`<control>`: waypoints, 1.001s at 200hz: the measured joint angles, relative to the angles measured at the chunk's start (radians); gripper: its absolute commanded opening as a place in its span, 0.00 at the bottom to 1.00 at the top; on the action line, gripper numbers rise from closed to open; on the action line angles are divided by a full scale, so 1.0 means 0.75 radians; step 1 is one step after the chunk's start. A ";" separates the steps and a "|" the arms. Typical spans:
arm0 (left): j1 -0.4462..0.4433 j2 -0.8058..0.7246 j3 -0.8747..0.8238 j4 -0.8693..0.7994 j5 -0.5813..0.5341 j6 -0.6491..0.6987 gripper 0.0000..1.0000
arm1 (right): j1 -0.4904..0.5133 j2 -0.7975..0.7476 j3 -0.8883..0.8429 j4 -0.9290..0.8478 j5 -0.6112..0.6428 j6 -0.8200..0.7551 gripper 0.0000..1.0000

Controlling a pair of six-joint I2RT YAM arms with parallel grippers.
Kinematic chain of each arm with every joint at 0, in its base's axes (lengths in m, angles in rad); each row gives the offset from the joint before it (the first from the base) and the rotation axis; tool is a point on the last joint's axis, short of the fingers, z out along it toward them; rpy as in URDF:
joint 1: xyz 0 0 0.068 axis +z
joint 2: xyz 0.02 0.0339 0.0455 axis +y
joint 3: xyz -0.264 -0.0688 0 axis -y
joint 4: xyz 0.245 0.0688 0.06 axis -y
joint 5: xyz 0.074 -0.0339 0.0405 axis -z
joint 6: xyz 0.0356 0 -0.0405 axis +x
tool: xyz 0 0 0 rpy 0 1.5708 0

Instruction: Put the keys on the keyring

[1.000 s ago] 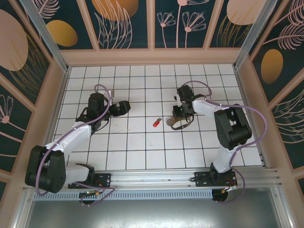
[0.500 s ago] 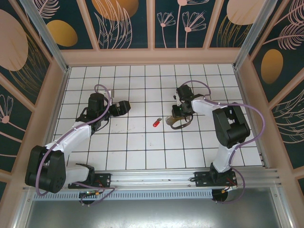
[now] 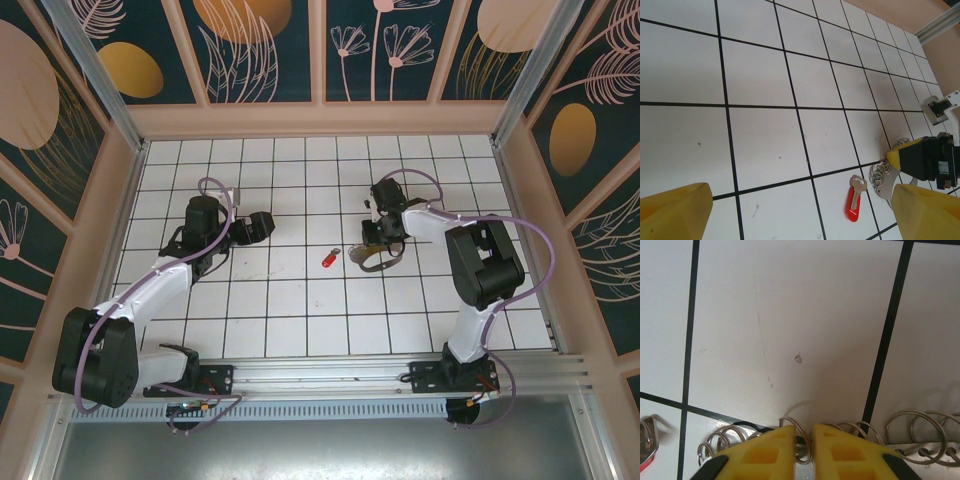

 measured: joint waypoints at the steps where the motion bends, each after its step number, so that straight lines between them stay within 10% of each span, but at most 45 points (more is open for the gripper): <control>1: 0.000 0.000 0.000 0.000 0.000 0.000 0.92 | 0.000 0.000 0.000 0.001 0.000 -0.001 0.14; 200: -0.142 0.113 0.095 -0.087 -0.023 0.060 0.83 | -0.009 -0.475 -0.485 0.375 -0.113 -0.162 0.00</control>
